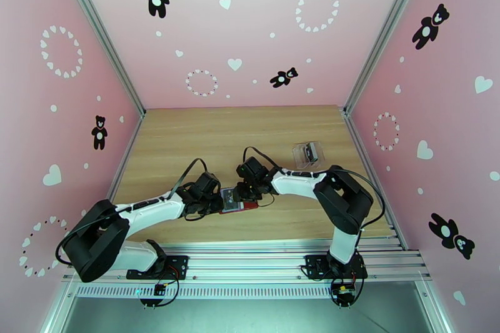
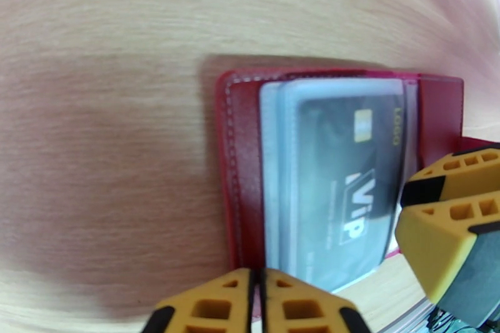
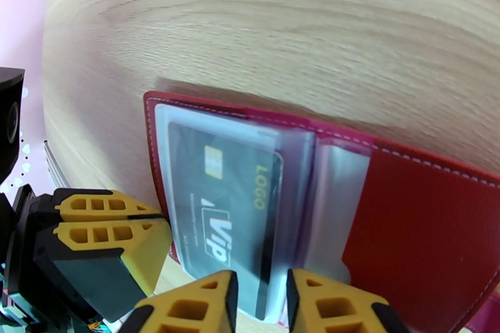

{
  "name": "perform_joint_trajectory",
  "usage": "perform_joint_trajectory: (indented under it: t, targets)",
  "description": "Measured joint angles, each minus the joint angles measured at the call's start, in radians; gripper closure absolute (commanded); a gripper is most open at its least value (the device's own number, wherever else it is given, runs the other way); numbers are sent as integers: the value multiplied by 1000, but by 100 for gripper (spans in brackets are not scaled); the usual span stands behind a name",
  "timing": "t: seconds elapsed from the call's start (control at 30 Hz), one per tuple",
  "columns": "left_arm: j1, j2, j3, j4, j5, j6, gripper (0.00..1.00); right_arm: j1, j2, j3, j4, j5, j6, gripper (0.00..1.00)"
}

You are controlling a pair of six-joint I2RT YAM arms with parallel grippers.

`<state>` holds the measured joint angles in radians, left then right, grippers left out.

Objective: Put the credit cards into the card holder

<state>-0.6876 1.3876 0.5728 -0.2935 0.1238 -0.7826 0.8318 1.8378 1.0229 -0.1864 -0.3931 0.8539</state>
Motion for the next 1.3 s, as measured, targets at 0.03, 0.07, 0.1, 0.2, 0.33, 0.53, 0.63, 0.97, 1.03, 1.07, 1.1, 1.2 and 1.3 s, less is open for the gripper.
perform_joint_trajectory:
  t: [0.03, 0.07, 0.1, 0.2, 0.33, 0.53, 0.63, 0.97, 1.03, 1.07, 1.1, 1.2, 1.3]
  targets:
    - [0, 0, 0, 3, 0, 0, 92, 0, 2, 0, 2, -2, 2, 74]
    - [0, 0, 0, 6, 0, 0, 92, 0, 2, 0, 3, -5, 3, 75]
    - [0, 0, 0, 9, 0, 0, 92, 0, 3, 0, 4, -8, 3, 75]
    - [0, 0, 0, 14, 0, 0, 92, 3, 5, 0, 10, -11, 5, 77]
    - [0, 0, 0, 14, 0, 0, 93, 14, 8, 0, 10, -11, 9, 77]
    - [0, 0, 0, 13, 0, 0, 89, 20, 8, 4, 0, 3, 6, 72]
    - [0, -9, 0, 9, -1, 0, 87, 27, -7, 8, -24, 38, -10, 72]
    - [0, -50, 0, -13, -1, 0, 87, 29, -20, 55, -74, 68, -50, 94]
    - [0, -50, 0, -13, -1, 0, 86, 29, -12, 58, -74, 66, -53, 95]
    - [0, -50, 0, -14, -1, 0, 84, 29, -7, 60, -74, 65, -52, 95]
    - [0, -50, 0, -13, -1, 0, 83, 29, -1, 60, -73, 64, -53, 95]
    - [0, -50, 0, -14, -2, 0, 81, 29, 18, 60, -73, 59, -53, 96]
    - [0, -50, 0, -14, -2, 0, 80, 29, 27, 60, -73, 55, -53, 96]
